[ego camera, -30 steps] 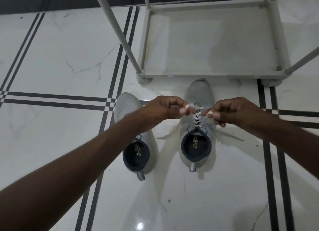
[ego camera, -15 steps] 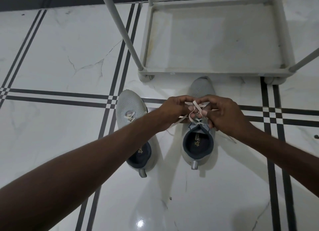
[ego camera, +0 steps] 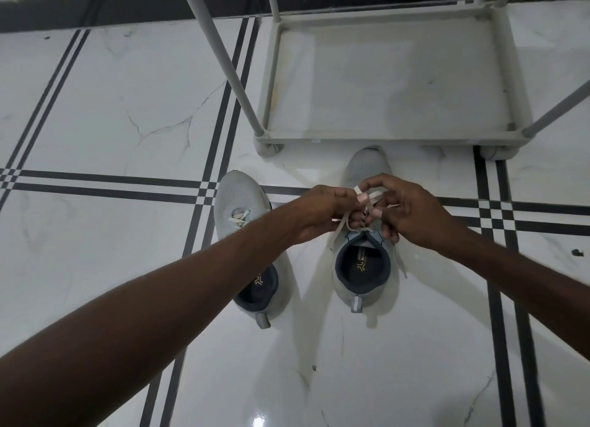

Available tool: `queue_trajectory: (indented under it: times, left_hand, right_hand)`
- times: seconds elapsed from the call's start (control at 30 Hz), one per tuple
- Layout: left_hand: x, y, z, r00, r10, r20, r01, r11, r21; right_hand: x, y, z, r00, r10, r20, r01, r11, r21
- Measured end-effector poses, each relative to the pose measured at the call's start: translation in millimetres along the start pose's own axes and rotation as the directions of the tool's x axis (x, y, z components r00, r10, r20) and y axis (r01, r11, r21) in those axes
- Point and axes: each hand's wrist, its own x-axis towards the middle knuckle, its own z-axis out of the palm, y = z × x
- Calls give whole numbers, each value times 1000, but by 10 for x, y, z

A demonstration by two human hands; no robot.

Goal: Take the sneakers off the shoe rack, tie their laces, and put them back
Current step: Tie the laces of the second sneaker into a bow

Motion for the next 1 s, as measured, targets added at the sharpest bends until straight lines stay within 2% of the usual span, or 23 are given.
queue_trajectory:
  times: [0.2,0.27,0.33,0.4,0.47,0.5,0.6,0.67,0.73,0.8,0.87,0.93,1.0]
  left_hand:
    - [-20,-34,82,1000,11,23,-11,1000,-6]
    - [-54,-41,58,996,83,38,-86,992,95]
    - [-74,-32,34,981,192,11,-187,942,278]
    - [-63,-12,10,945,321,-54,-245,810,534]
    - [-34,-8,10,864,499,-66,-256,548,796]
    - [-31,-15,40,819,572,-40,-249,417,874]
    - [-35,-63,159,746,661,80,-215,126,968]
    - [-20,-101,202,708,690,153,-219,9,976]
    - [-7,-96,226,676,724,140,-222,20,975]
    - [12,-75,219,683,727,69,-250,144,958]
    - [12,-68,238,717,696,19,-270,253,929]
    - [2,-98,254,757,654,-5,-266,315,911]
    - [-51,-152,193,815,578,-48,-242,414,878]
  right_hand:
    - [62,182,-56,989,148,16,-149,981,126]
    - [65,232,-94,986,157,55,-165,971,175]
    - [72,253,-108,983,158,96,-176,957,232]
    - [90,248,-110,976,182,121,-210,936,284]
    - [103,227,-108,964,223,146,-257,922,289]
    - [107,215,-109,956,241,167,-280,919,276]
    - [107,195,-126,928,284,243,-345,902,262]
    - [126,185,-158,906,304,294,-379,892,246]
    - [147,166,-185,887,299,353,-389,894,221]
    - [155,172,-199,882,288,374,-384,898,214]
    - [139,205,-171,915,289,281,-353,911,214]
    - [108,227,-140,950,275,150,-302,931,203]
    - [67,243,-148,977,212,39,-215,969,120]
